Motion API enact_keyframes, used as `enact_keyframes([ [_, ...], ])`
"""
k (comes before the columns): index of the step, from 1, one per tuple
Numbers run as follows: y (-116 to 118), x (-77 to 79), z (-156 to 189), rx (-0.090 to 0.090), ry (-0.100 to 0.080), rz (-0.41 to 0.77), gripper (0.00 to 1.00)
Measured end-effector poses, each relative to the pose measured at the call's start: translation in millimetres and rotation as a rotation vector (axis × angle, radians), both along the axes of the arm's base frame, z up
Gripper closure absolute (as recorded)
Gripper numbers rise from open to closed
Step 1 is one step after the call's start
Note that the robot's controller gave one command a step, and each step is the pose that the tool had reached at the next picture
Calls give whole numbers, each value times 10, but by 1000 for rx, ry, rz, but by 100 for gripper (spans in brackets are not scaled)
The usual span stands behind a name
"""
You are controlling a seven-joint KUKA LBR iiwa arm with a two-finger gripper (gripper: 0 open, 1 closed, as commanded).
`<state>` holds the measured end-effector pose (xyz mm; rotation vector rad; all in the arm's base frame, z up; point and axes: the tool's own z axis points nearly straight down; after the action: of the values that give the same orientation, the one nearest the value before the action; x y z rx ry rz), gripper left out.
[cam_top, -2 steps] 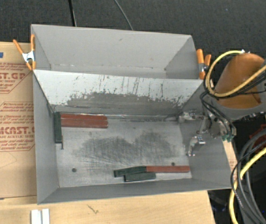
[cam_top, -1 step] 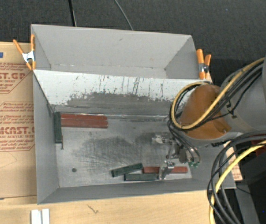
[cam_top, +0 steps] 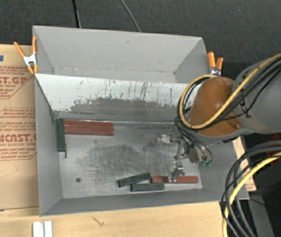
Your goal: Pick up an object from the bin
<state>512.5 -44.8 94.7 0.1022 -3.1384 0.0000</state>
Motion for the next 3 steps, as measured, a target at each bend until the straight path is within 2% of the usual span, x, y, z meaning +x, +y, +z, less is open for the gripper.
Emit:
enact_keyframes([
  [1, 520, -162, 45, 3, 0, 140, 0],
  [2, 699, -69, -214, -5, 14, 129, 0],
  [3, 590, -302, -179, 3, 10, 236, 100],
])
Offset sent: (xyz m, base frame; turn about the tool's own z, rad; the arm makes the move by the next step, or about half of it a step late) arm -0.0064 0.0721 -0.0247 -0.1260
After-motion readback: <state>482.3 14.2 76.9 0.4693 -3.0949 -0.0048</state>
